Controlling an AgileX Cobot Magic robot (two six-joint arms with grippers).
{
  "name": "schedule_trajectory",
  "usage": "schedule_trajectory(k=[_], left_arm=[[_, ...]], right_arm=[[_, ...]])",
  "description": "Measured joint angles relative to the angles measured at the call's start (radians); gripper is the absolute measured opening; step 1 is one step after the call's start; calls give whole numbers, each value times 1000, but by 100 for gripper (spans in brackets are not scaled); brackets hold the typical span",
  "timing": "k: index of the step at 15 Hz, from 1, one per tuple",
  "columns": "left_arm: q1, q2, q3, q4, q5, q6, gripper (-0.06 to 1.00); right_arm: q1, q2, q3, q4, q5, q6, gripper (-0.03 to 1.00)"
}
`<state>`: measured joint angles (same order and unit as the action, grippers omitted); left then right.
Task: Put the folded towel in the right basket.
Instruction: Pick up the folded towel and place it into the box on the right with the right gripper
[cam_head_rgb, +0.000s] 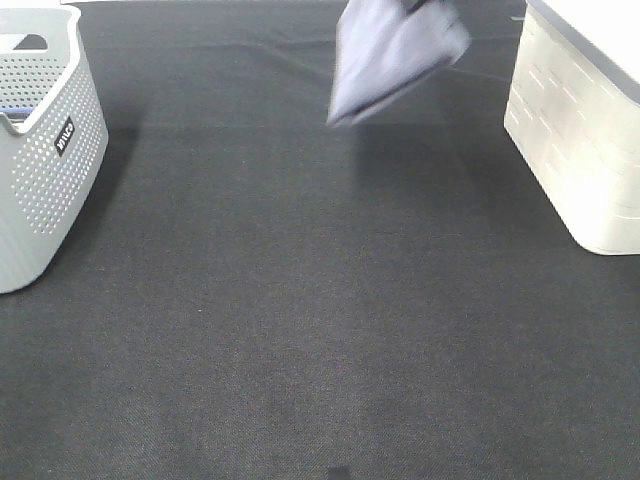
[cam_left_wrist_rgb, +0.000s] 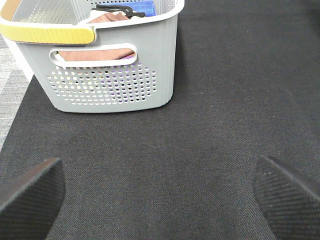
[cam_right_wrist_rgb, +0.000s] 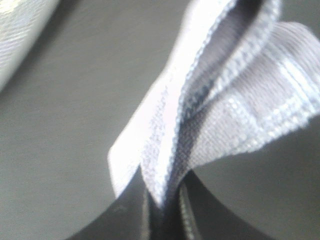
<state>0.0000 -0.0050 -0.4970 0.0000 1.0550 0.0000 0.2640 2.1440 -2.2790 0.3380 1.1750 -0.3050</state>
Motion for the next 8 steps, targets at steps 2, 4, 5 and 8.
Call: schedule_trajectory(k=[2,4,5,8], left_arm=[[0,0,0,0,0,0,97],[0,0,0,0,0,0,97],[0,0,0,0,0,0,97],[0,0,0,0,0,0,97]], right_arm=[[-20,-79,0,-106,1,45,7],[-124,-141,0,-131,1,73,7],[-176,-158,0,-136,1,86,7],[-286,-176,0,-139,1,92,7]])
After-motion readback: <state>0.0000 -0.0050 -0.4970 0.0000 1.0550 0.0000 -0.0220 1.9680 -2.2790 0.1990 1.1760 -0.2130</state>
